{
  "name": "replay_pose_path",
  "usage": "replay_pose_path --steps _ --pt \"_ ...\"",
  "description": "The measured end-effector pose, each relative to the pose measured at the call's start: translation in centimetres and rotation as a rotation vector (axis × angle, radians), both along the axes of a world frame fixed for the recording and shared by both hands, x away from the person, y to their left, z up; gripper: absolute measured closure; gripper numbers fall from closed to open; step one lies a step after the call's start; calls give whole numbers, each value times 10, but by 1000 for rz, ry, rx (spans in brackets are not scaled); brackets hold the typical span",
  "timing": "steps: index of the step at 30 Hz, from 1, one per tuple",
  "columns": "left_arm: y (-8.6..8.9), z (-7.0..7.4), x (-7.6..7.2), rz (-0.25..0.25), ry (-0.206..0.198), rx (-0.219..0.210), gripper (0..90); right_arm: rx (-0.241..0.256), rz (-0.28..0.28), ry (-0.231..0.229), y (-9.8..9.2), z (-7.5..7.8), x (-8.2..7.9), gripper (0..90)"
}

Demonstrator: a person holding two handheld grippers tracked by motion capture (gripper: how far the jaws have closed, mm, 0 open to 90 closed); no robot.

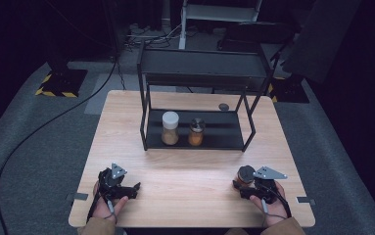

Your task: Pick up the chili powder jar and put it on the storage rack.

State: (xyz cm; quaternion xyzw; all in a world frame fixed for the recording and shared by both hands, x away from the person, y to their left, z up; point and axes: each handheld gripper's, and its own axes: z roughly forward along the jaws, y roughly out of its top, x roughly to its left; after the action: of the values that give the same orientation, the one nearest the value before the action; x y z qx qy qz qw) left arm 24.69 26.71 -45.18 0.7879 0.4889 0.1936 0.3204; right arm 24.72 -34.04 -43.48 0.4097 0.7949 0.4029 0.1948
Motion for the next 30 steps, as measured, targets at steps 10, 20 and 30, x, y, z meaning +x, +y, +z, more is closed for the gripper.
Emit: replay_pose_path --steps 10,20,30 --pt "-1 0 0 3 0 1 3 -37 14 -16 3 2 -1 317" --pt "-1 0 0 2 1 1 3 -30 24 -9 0 13 7 317" --pt "-3 0 0 5 -1 1 3 -18 21 -27 0 33 13 317"
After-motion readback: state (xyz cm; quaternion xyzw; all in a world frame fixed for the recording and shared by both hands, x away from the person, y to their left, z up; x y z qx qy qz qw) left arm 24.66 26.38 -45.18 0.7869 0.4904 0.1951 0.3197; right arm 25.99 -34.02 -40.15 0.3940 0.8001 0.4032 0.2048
